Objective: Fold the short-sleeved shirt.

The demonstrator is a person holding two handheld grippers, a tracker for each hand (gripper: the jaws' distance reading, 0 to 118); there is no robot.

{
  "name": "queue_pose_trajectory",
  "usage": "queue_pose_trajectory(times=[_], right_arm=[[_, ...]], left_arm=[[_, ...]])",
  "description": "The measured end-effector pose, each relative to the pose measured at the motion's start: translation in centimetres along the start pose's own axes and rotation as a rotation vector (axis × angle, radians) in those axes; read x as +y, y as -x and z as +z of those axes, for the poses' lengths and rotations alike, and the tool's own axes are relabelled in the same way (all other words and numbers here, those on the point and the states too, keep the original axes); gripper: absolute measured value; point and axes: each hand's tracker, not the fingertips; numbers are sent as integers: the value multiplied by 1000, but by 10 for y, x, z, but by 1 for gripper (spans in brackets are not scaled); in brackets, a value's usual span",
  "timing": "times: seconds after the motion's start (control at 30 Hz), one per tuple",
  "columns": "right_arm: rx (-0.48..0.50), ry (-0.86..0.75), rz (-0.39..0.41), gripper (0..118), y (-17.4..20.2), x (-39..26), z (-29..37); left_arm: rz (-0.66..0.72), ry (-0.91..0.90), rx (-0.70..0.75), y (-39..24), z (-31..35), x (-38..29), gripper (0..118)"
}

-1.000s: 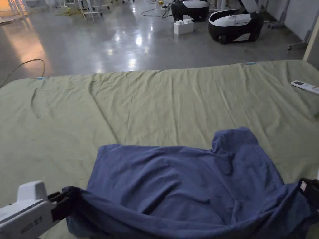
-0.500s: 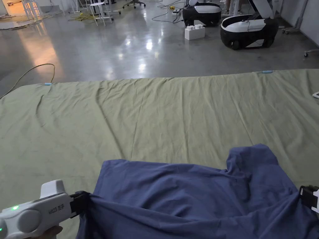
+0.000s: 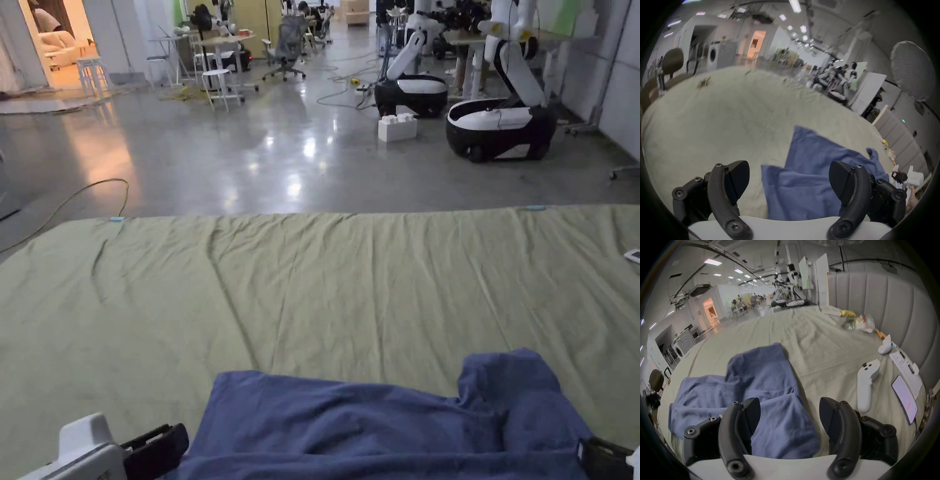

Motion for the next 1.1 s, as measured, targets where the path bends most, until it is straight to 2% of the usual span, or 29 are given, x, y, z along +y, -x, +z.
queue_pose_trajectory(times=[0.07,0.2,0.3,0.4,0.5,0.57,0.63,0.67,0.7,0.73,0.77,0.8,0.83,0.87,0.93,0.97,1.0,1.07,1.1], right_arm=[[24,-64,16,79,0,3,29],[130,-249,-8,79,0,7,106],[188,-391,-3,79,21,6,188],[221,-521,2,79,38,-9,240],[232,-536,24,76,56,-26,271],[223,-568,74,66,68,-36,289],[218,-635,177,57,81,-39,305],[211,-641,213,35,85,-39,309],[221,-583,189,17,90,-39,308],[220,-601,211,12,94,-37,311],[244,-590,200,11,93,-34,309],[271,-541,186,6,96,-33,308],[238,-498,155,1,100,-34,307],[207,-556,177,0,104,-33,311],[213,-554,179,0,102,-34,310],[186,-594,192,0,105,-34,312],[181,-630,222,0,108,-32,315],[206,-547,145,0,101,-35,310],[203,-568,156,0,101,-34,311]], left_arm=[[-93,-55,-6,-12,33,14,101],[-294,-231,-51,-48,121,29,101],[-391,-389,-48,-75,186,21,101],[-451,-504,-64,-93,229,1,100],[-405,-549,68,-109,258,-22,96],[-386,-558,133,-116,272,-34,88],[-316,-581,147,-120,285,-42,80],[-270,-600,120,-117,290,-43,60],[-273,-621,84,-116,294,-44,41],[-284,-619,85,-117,298,-45,22],[-293,-618,95,-120,301,-44,4],[-310,-609,91,-120,305,-41,2],[-341,-555,21,-122,306,-39,0],[-345,-543,5,-124,307,-40,0],[-372,-560,52,-130,311,-43,0],[-382,-554,51,-131,311,-43,0],[-385,-553,55,-133,310,-44,0],[-389,-530,40,-131,308,-41,0],[-387,-535,40,-131,307,-41,0]])
